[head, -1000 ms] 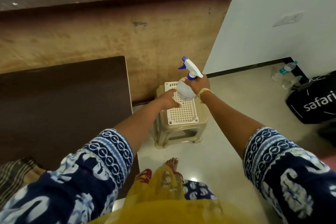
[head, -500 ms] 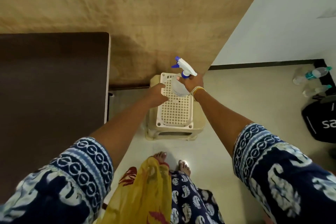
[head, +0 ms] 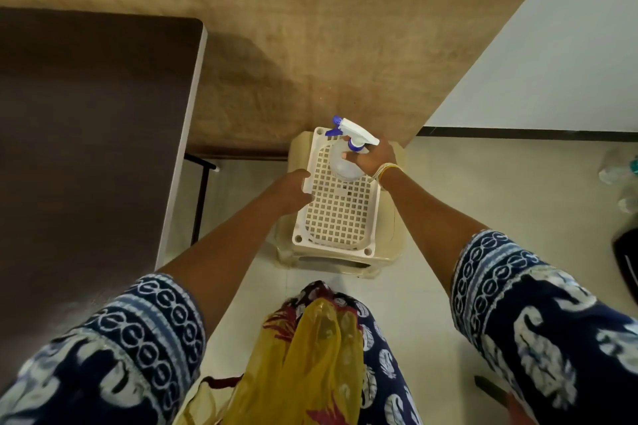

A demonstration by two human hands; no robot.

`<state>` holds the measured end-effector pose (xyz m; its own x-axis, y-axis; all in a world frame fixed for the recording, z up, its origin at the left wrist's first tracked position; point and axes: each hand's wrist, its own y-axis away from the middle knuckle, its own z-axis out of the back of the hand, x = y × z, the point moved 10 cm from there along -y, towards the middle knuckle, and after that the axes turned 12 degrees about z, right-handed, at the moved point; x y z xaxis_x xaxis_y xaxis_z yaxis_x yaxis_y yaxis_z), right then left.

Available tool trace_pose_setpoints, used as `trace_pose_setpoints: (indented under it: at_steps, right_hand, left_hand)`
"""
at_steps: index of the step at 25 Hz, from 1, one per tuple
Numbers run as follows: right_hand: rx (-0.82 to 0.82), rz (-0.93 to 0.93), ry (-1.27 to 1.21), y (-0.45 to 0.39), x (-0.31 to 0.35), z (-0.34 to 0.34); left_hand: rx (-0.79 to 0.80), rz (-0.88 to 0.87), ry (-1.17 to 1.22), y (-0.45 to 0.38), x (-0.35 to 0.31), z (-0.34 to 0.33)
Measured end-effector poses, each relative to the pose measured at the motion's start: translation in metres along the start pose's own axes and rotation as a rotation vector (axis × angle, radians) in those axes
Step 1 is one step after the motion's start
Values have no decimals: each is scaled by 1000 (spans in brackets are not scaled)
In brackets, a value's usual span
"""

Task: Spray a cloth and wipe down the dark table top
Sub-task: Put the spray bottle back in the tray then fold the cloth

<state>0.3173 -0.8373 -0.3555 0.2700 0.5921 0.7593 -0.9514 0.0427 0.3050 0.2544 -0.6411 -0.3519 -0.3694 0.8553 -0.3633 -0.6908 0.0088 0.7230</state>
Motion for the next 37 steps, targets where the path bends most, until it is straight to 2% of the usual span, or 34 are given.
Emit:
trace_pose_setpoints:
  at_steps: [3,7,10,12,15,17,20,23,26,29,33,35,37]
  right_hand:
    - [80,-83,57,16,-8,-1]
    - [379,-286,199,71,16,-8]
    - [448,-311,99,119,71,-14]
    - [411,-218,47,142,116,-19]
    - [481,-30,120,180,181,-45]
    - [512,57,129,206,209,-70]
    - [510,160,178,235,230,-114]
    - [552,249,238,264,255,-167]
    - [569,308,310,286,277,-213]
    - [485,317,388,293,301,-240]
    - [306,192,267,300,323,-271]
    - [326,128,282,307,332,-301]
    - [392,92,379,312,344,-333]
  left_hand:
    - [-84,-67,-121,18,-7,20]
    - [-474,-175,-536,88,-21,75]
    - [-573,-73,-659,145,11,101]
    - [-589,16,-626,176,47,111]
    - [-569,182,-340,218,110,123]
    - [-512,293,-190,238,155,122]
    - [-363,371,-188,252,213,111]
    - [-263,334,-203,260,260,99]
    - [-267,191,-268,265,280,101]
    - [-246,52,-322,271,294,118]
    - [-211,-2,-117,272,326,158]
    - [-228,35,-13,273,353,180]
    - [-366,81,127,282,382,214]
